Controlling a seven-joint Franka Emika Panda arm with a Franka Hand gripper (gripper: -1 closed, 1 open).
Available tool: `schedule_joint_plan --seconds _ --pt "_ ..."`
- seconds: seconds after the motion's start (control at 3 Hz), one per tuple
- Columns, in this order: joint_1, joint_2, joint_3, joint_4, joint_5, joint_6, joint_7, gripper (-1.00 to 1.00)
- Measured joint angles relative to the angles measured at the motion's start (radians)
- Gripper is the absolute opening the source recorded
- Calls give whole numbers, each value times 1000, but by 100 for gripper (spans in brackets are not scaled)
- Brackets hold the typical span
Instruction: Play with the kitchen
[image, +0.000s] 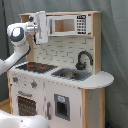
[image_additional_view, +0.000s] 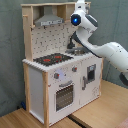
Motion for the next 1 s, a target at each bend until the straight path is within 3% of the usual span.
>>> schedule_joint_plan --seconds 0.33,1.0 --pt "61 0 -26 -91 -1 12 -14 -100" --pt "139 -8 -63 -262 -4 131 -24 -100"
